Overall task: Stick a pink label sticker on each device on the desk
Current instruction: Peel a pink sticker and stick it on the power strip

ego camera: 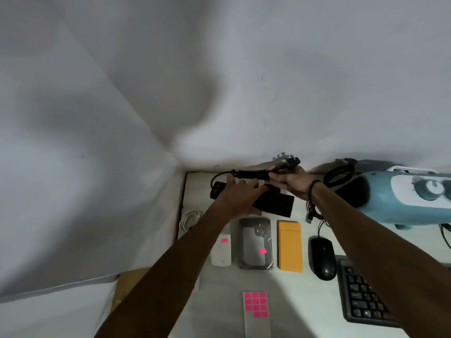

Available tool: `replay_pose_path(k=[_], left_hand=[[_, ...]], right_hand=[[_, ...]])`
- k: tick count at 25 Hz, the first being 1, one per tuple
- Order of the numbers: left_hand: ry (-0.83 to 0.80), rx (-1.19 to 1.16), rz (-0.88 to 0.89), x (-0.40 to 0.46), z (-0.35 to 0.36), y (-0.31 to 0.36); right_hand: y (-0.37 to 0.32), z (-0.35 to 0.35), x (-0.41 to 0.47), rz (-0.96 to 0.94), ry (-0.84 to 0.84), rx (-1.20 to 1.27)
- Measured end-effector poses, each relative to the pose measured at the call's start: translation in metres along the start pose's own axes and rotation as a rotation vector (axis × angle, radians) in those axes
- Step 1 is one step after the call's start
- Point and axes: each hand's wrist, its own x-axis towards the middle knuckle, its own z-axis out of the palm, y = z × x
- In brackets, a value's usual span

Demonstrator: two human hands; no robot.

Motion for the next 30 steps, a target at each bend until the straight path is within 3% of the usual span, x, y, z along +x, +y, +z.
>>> replay_pose_path(k=[6,15,19,23,26,30], left_hand=[[-0.012,0.092,-0.226,0.027,0.053,-0.003],[0.004,0.059,-0.41,0.043,0.083,-0.018],[-0.043,-0.015,-0.439,0.042,0.074,-0.014],[0.053,-0.087,-0.437,0.022,0.056,0.005],[0.126,-0.144,-0.418,-0.001,0.048,0.029],[0.167,-0.204,-0.41,-0.048,0.054,0.065]], right_hand=[[0.036,0.016,0.045,0.014,0.206,0.051],[0.05,0.024,0.068,0.114,0.25,0.132],[0.056,0.014,0.06,0.111,0.317,-0.026],[0.056,0.004,0.027,0.068,0.481,-0.281],[0.064,0.011,-0.01,0.005,0.431,-0.38],[0.091,0.018,-0.067,-0.012,0.334,-0.293]])
